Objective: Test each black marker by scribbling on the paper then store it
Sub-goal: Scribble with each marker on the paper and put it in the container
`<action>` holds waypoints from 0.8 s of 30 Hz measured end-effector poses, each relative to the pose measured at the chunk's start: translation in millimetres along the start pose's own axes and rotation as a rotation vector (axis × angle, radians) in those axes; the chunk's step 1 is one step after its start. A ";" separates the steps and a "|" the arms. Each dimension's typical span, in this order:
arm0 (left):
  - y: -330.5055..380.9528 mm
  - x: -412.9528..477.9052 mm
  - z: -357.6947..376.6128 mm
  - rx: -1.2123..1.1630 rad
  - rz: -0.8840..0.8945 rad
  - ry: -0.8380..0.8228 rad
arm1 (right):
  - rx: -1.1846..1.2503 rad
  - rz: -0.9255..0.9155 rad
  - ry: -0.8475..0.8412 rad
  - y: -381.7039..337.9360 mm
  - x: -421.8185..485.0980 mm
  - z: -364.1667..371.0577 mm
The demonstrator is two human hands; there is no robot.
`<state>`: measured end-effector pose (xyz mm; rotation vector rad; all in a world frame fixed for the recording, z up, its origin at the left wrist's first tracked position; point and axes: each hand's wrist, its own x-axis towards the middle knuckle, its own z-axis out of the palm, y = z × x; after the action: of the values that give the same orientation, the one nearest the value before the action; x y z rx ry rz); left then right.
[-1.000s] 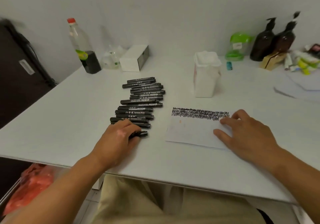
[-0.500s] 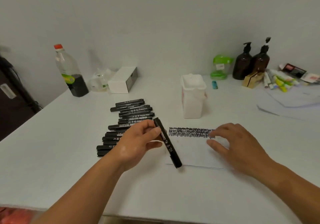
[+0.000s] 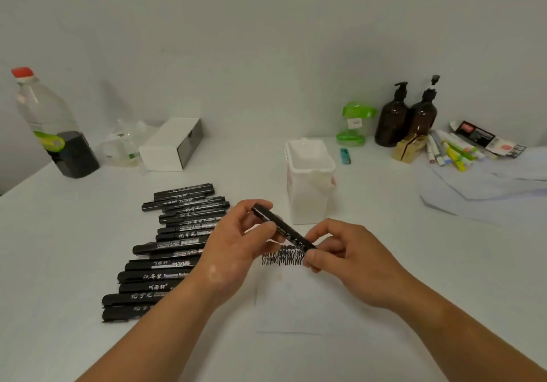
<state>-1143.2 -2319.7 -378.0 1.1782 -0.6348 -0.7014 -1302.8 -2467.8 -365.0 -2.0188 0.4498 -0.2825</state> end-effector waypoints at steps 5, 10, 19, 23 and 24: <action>-13.5 11.2 24.9 0.225 0.085 -0.147 | 0.030 -0.062 0.026 8.3 10.5 7.8; -18.3 9.6 21.6 0.462 0.146 -0.122 | 0.101 -0.116 0.196 14.2 10.0 -1.5; -25.6 -4.1 25.8 0.976 0.318 -0.258 | 0.382 -0.228 0.278 19.2 3.6 4.5; -29.1 -7.1 24.1 0.978 0.285 -0.303 | 0.434 -0.211 0.255 22.8 2.6 5.1; -29.0 -7.9 24.8 0.979 0.288 -0.307 | 0.473 -0.180 0.225 23.2 3.0 6.4</action>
<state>-1171.5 -2334.9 -400.1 1.8242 -1.4726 -0.3012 -1302.2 -2473.8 -388.6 -1.5694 0.3040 -0.6673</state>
